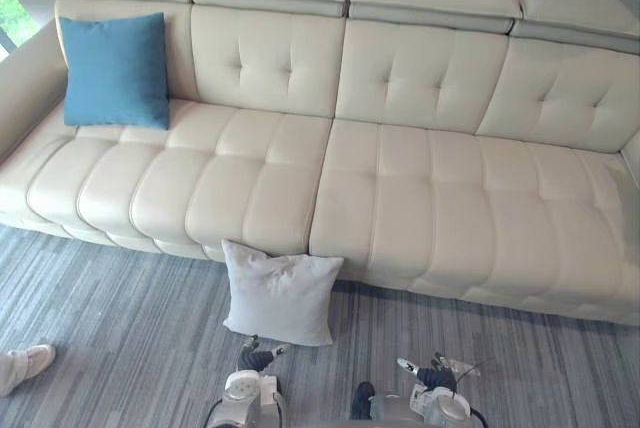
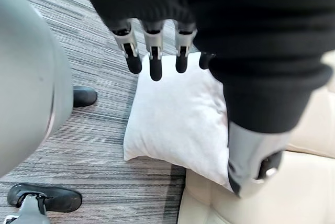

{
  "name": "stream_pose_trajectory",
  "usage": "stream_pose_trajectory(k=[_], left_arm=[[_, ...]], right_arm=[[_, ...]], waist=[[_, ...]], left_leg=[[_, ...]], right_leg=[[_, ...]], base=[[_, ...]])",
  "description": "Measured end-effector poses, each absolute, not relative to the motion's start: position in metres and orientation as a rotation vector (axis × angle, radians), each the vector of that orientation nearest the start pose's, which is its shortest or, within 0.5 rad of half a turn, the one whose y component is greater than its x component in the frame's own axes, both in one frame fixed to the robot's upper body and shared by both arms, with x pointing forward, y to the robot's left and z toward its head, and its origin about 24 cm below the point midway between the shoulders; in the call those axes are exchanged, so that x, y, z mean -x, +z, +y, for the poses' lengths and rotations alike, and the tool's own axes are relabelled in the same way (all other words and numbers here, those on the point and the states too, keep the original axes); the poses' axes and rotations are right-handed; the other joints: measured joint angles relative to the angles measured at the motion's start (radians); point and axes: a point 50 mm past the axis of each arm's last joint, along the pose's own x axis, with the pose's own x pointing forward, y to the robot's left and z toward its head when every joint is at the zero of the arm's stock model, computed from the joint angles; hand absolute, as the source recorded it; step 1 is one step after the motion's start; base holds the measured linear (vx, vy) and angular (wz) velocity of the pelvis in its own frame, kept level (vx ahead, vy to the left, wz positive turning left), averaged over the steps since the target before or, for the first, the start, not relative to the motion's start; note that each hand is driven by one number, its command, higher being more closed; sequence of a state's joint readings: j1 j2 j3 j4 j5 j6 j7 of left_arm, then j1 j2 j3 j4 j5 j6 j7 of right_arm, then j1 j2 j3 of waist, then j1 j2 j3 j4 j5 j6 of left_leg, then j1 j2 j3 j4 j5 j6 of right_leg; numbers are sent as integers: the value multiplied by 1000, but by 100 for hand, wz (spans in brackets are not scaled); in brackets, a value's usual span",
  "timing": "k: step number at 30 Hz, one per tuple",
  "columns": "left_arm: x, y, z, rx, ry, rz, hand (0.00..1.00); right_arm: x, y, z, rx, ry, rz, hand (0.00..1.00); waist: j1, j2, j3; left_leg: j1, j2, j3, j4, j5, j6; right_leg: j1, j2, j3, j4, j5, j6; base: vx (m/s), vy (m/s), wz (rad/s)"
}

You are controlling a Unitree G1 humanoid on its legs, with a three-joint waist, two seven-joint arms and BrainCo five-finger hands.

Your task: Pick up cushions and gather them together orderly.

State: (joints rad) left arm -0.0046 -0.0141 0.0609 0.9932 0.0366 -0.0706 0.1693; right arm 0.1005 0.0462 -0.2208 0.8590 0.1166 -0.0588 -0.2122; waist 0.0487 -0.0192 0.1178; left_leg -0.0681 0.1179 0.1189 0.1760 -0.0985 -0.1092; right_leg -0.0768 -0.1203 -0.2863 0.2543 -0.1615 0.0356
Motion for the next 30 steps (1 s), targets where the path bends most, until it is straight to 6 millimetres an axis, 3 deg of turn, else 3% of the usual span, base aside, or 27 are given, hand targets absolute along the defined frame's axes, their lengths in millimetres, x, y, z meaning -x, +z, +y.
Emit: stream_pose_trajectory(k=[7,9,11,12,17,19,21,23,24,25,26,28,29,30], left_arm=[[-149,-143,159,-65,188,903,0],[-150,-143,158,-64,186,896,0],[-150,-143,158,-65,186,897,0],[-148,-144,159,-71,184,910,0],[-145,-144,186,-169,186,920,0],[-144,-144,190,-179,190,921,0],[-144,-144,188,-182,182,920,0],[-140,-146,189,-183,184,939,0],[-141,-146,188,-182,183,937,0],[-141,-146,192,-187,190,935,0],[-143,-144,195,-195,195,927,0],[-144,-144,196,-198,197,924,0],[-144,-144,195,-195,194,925,0],[-143,-145,195,-195,194,933,0]], right_arm=[[-131,-144,-181,-146,-465,911,0],[-132,-143,-186,-137,-478,908,0],[-129,-143,-193,-121,-492,910,0],[-128,-143,-202,-98,-502,915,0],[-124,-150,-192,-117,-484,968,0],[-123,-149,-199,-117,-510,965,0],[-123,-148,-202,-113,-519,964,0],[-133,-145,-202,-91,-491,942,0],[-135,-144,-202,-83,-485,937,0],[-136,-144,-198,-82,-467,933,0],[-137,-145,-191,-98,-457,936,0],[-138,-145,-187,-99,-444,940,0],[-137,-146,-187,-91,-436,948,0],[-133,-148,-189,-86,-441,966,0]], waist=[[3,-3,4],[0,-11,10],[-1,-14,12],[-8,0,14],[-9,-37,21],[-11,-30,35],[-12,-18,48],[-15,-2,62],[-16,-3,66],[-17,-7,73],[-19,-30,71],[-19,-39,73],[-25,-40,72],[-27,-48,65]], left_leg=[[-109,-12,-40,73,9,12],[-125,44,128,102,-11,49],[-119,83,181,127,-20,60],[-92,102,202,94,-13,15],[-89,-5,186,54,0,32],[-92,-44,188,92,-39,60],[-90,-43,199,138,-88,64],[-68,-28,234,192,-140,74],[-62,-25,237,192,-145,77],[-48,-20,247,189,-158,87],[-29,-18,253,176,-161,88],[-7,-15,255,155,-161,86],[3,-17,260,137,-146,82],[7,-38,251,122,-133,71]], right_leg=[[-16,-31,-96,12,2,1],[-26,-77,-148,25,1,-1],[-28,-102,-160,37,2,9],[-27,-132,-173,53,5,46],[12,-188,-178,-61,90,100],[7,-238,-173,-23,77,103],[-8,-263,-146,59,66,74],[-118,-288,-59,270,105,-56],[-132,-287,-49,293,113,-70],[-169,-270,-13,361,98,-47],[-183,-216,5,395,54,-10],[-182,-139,0,376,-4,3],[-178,-74,-15,297,-19,-1],[-142,-62,-68,188,-37,-60]], base=[[-26,19,42],[-71,106,62],[-24,168,52],[-20,249,53],[-14,235,25],[3,209,7],[11,182,-19],[12,206,-47],[30,147,-39],[58,65,-26],[91,2,-23],[95,-52,-10],[149,-54,-2],[203,-63,-7]])
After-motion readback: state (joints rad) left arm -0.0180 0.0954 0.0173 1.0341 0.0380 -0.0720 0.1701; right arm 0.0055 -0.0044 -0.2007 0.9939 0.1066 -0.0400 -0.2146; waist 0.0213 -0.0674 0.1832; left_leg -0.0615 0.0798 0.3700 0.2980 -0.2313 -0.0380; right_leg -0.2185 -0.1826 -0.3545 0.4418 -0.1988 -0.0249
